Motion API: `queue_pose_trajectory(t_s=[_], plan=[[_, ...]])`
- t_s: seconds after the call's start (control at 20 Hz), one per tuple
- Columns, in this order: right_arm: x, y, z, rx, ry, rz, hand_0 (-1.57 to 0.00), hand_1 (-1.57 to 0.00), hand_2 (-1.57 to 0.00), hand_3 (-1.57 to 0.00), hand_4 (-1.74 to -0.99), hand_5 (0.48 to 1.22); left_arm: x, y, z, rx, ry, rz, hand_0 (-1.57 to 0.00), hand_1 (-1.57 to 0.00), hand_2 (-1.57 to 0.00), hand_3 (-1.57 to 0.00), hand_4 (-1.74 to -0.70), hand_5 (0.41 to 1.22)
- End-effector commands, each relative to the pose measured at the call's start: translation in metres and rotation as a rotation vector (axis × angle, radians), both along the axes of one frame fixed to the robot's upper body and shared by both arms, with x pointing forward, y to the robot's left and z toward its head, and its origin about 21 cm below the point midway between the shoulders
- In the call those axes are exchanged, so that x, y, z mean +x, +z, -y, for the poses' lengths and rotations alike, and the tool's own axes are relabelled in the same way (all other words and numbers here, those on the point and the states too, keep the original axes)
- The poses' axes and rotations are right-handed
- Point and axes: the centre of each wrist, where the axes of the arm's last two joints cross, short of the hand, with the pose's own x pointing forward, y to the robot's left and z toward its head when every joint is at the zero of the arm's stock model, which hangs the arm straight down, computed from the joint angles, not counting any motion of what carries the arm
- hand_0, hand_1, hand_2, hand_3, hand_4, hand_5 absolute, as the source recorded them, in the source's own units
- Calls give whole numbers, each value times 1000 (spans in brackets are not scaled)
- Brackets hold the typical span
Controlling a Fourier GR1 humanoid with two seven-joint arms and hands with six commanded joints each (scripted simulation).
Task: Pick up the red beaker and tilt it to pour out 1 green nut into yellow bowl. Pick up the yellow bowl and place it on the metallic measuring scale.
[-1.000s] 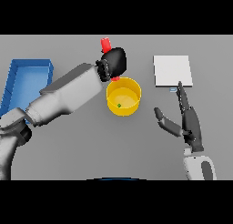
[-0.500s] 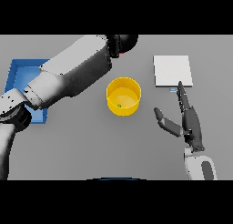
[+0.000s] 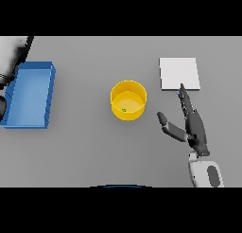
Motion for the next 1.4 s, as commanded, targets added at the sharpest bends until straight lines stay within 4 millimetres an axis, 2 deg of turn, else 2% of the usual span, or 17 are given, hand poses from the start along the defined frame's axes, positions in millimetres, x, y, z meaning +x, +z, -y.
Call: queue_pose_trajectory(t_s=[0.0, 0.05, 0.15, 0.3, 0.35, 0.5, 0.65, 0.75, 1.0, 1.1, 1.15, 1.3, 1.35], plan=[[1, 0, 0, 4, -6, -10, 1, 1, 1, 1, -1114, 578, 3, 3, -23, -154, 44, -29, -1571, -1571, -1571, -1507, -1736, 1221], [3, -1, 1, 6, -4, -8, 1, 1, 1, 1, -1116, 582, 5, 3, -52, -293, 78, -56, -1571, -1571, -1571, -1520, -1737, 1221], [5, 0, 3, -11, 0, 1, 1, 1, 1, 1, -1118, 595, 8, -10, -95, -521, 146, -70, -1571, -1571, -1571, -1538, -1738, 1221], [7, 3, 1, -42, 7, -2, 1, 1, 1, 1, -1132, 614, 7, -51, -147, -751, 305, -66, -1571, -1571, -1571, -1554, -1740, 1221], [6, 3, 3, -42, 15, 9, 1, 1, 1, 1, -1132, 621, 7, -70, -158, -782, 390, -63, -1571, -1571, -1571, -1558, -1740, 1221], [6, -1, 5, -52, 27, -5, 1, 1, 1, 1, -1134, 632, 1, -114, -184, -946, 500, -16, -1571, -1571, -1571, -1564, -1740, 1221], [5, -1, 2, -40, 33, 4, 1, 1, 1, 1, -1133, 655, -7, -147, -201, -1104, 651, -9, -1571, -1571, -1571, -1567, -1741, 1221], [8, -1, 3, -36, 34, -4, 1, 1, 1, 1, -1127, 664, -16, -174, -213, -1167, 693, -16, -1571, -1571, -1571, -1569, -1741, 1221], [0, -7, 7, -59, 38, 10, 1, 1, 1, 1, -1166, 676, -53, -241, -219, -1271, 739, -38, -1571, -1571, -1571, -1570, -1741, 1221], [3, -4, 9, -59, 37, 7, 1, 1, 1, 1, -1174, 676, -67, -249, -215, -1295, 742, -37, -1571, -1571, -1571, -1571, -1741, 1151], [6, -2, 7, -54, 35, 7, 1, 1, 1, 1, -1171, 677, -74, -257, -213, -1306, 749, -42, -1571, -1571, -1571, -1571, -1741, 1098], [5, -2, 9, -53, 29, 0, 1, 1, 1, 1, -1157, 671, -87, -263, -205, -1323, 808, -51, -1571, -1571, -1571, -1571, -1741, 925], [6, -1, 6, -46, 36, -1, 1, 1, 1, 1, -1155, 669, -90, -263, -203, -1330, 830, -67, -1571, -1571, -1571, -1571, -1655, 868]])
